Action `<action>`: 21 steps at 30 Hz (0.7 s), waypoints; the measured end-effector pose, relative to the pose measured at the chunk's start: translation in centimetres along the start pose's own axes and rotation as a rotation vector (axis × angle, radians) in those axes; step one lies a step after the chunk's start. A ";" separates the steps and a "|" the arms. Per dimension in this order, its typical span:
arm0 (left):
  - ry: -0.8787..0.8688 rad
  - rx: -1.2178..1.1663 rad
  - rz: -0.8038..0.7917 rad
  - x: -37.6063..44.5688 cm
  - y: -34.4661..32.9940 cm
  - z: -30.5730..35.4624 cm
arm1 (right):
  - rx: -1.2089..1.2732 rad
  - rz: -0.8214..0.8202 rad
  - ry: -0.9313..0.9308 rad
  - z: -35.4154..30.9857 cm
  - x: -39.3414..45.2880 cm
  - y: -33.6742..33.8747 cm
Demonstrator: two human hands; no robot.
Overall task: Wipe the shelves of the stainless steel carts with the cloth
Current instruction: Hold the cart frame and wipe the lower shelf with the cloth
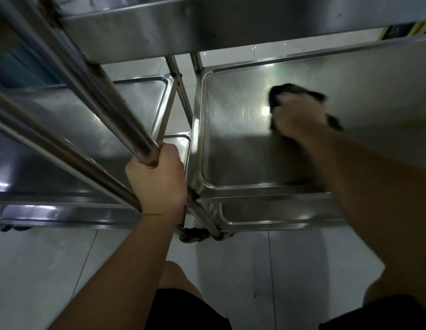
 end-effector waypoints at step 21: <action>-0.037 -0.084 0.028 0.1 0.0 -0.9 | -0.008 -0.044 0.074 -1.1 1.2 -0.7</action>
Point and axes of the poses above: each hand's wrist, its own x-axis towards the middle knuckle, its own y-axis out of the back of the hand, z = x × y, the point moved 4 cm from there along x, towards the middle knuckle, and after that the axes turned 11 degrees about -z, right-handed, at the moved point
